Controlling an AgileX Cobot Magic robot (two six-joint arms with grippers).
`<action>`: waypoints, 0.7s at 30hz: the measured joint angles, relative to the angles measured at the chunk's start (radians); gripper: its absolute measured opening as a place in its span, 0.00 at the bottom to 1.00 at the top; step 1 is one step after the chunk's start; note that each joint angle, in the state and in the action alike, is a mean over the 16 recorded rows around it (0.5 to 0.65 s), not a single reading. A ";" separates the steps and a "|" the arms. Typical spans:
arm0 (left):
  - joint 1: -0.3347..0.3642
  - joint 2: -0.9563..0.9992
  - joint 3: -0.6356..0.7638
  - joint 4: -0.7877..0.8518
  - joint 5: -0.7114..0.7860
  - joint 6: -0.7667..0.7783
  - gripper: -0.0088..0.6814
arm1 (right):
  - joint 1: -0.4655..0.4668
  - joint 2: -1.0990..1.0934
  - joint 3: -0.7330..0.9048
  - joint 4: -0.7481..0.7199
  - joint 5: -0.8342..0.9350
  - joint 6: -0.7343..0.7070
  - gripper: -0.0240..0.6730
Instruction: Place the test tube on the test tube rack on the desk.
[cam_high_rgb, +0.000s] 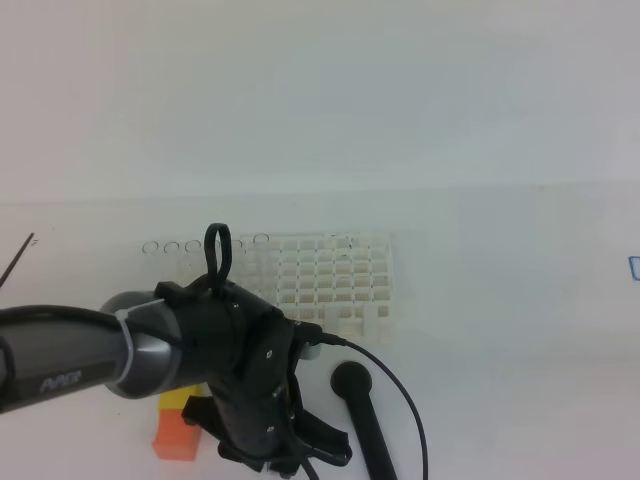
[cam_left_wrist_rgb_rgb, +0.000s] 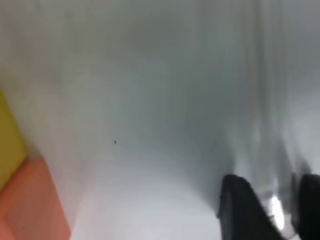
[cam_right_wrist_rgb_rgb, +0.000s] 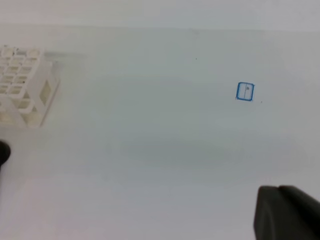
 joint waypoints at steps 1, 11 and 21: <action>0.000 0.000 0.000 0.002 0.001 -0.002 0.24 | 0.000 0.000 0.000 0.000 0.000 0.000 0.03; 0.000 -0.016 -0.006 0.052 0.021 -0.065 0.03 | 0.000 0.000 0.000 0.000 0.000 0.000 0.03; 0.000 -0.184 -0.037 0.118 0.112 -0.142 0.01 | 0.000 0.000 0.000 0.030 -0.009 -0.001 0.03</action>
